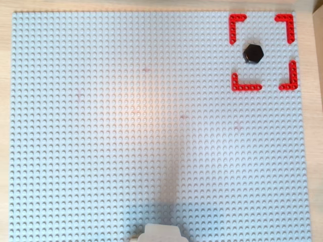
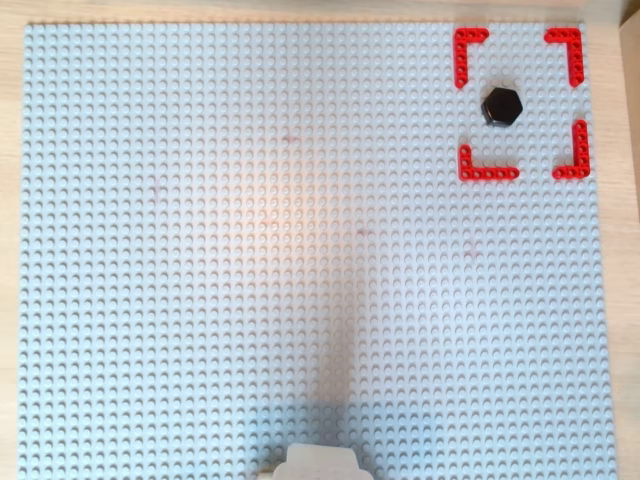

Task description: Grab the Lego and store it in red box

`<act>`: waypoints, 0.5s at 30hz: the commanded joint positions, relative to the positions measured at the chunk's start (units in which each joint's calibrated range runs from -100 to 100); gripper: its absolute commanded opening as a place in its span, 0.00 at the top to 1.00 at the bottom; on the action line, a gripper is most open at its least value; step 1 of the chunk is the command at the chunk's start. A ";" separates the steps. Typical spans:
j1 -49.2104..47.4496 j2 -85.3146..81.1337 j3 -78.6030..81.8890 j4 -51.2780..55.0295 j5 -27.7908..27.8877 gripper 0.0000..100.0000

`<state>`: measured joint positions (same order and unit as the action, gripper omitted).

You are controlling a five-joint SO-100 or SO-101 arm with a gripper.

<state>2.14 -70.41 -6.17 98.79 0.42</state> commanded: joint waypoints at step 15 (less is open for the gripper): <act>0.20 -28.99 27.54 0.42 0.52 0.98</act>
<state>2.29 -98.48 18.60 98.79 0.71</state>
